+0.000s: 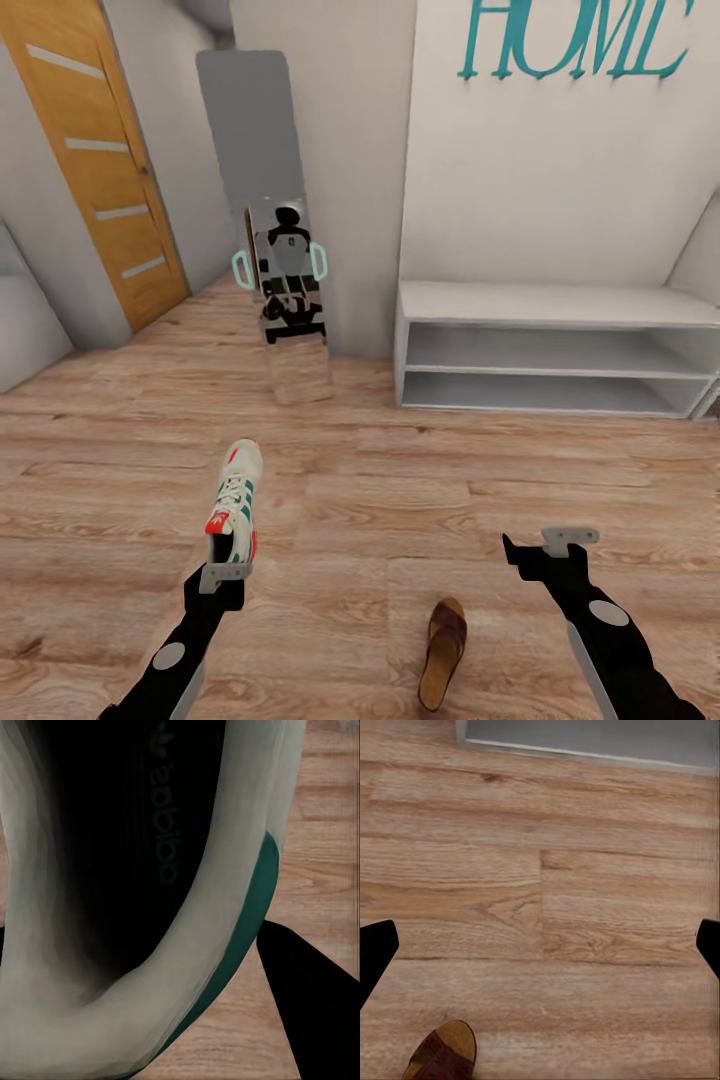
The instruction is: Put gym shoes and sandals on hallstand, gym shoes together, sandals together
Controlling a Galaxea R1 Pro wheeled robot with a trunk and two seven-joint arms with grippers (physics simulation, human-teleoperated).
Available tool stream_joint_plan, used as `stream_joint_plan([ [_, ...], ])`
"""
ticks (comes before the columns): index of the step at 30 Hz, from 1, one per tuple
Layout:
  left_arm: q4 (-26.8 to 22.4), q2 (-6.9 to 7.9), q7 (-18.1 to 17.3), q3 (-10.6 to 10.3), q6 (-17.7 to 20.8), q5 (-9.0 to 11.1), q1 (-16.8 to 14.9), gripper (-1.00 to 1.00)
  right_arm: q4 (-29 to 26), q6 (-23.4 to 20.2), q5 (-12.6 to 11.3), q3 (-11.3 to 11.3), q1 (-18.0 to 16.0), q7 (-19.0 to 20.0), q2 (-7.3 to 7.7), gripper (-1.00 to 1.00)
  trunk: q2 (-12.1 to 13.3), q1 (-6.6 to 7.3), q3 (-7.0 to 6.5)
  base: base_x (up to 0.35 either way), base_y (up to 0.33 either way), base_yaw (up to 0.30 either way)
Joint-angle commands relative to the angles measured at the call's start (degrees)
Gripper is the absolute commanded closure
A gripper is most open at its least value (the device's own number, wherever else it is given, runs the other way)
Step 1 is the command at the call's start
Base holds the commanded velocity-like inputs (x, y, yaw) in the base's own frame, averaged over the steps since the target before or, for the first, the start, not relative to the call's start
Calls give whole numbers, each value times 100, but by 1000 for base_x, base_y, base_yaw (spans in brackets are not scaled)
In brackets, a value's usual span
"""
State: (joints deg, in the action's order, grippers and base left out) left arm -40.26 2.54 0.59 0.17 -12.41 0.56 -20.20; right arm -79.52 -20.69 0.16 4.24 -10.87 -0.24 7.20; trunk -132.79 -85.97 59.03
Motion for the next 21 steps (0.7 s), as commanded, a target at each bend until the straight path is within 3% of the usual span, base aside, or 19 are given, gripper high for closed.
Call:
stream_joint_plan([
  [1, -1, 1, -6, 0, -16, 5, -3, 100, -8, -32, 2, -2, -3, -3, 1, -100, -2, 1, -1, 1, 1, -194],
  [8, -7, 1, -6, 0, -16, 5, -1, 100, -4, -32, 2, -2, -3, -3, 1, -100, -2, 1, -40, 27, 60, -194],
  [21, -8, 1, -6, 9, -16, 6, -1, 100, -11, -32, 2, -2, -3, -3, 1, -100, -2, 1, -113, 126, 277, -194],
])
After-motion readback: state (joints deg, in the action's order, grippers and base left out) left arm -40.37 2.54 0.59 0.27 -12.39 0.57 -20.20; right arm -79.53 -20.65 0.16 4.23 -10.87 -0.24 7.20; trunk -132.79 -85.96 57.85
